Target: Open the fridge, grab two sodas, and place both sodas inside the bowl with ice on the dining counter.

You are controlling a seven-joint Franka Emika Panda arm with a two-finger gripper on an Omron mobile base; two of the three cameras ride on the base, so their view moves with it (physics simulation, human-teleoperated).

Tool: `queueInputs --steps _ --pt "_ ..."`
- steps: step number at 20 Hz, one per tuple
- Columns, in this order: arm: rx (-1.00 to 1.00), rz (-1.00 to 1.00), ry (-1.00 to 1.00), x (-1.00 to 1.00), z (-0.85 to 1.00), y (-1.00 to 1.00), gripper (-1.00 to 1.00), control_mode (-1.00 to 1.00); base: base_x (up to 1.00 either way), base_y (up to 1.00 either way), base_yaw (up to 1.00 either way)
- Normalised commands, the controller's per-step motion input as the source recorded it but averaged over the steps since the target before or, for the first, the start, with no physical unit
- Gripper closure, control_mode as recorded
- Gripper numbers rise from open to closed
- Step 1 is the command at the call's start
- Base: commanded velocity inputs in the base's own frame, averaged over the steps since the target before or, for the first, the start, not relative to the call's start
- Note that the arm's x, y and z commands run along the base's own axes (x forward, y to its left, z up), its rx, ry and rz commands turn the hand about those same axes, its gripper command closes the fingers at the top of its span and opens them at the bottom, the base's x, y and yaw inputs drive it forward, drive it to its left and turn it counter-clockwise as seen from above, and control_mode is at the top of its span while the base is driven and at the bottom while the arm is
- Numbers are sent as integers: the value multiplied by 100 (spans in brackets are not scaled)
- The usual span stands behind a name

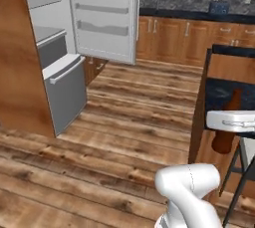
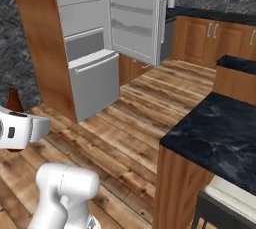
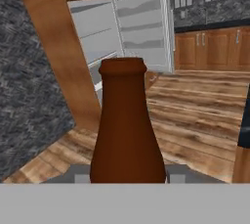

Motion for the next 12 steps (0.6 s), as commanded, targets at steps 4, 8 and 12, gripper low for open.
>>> queueInputs --steps 4,8,12 --pt "0 0 0 0 0 0 100 100 -75 -69 -29" --pt "0 0 0 0 0 0 100 100 -62 -94 -18" --pt "0 0 0 0 0 0 100 100 -60 -100 -10"
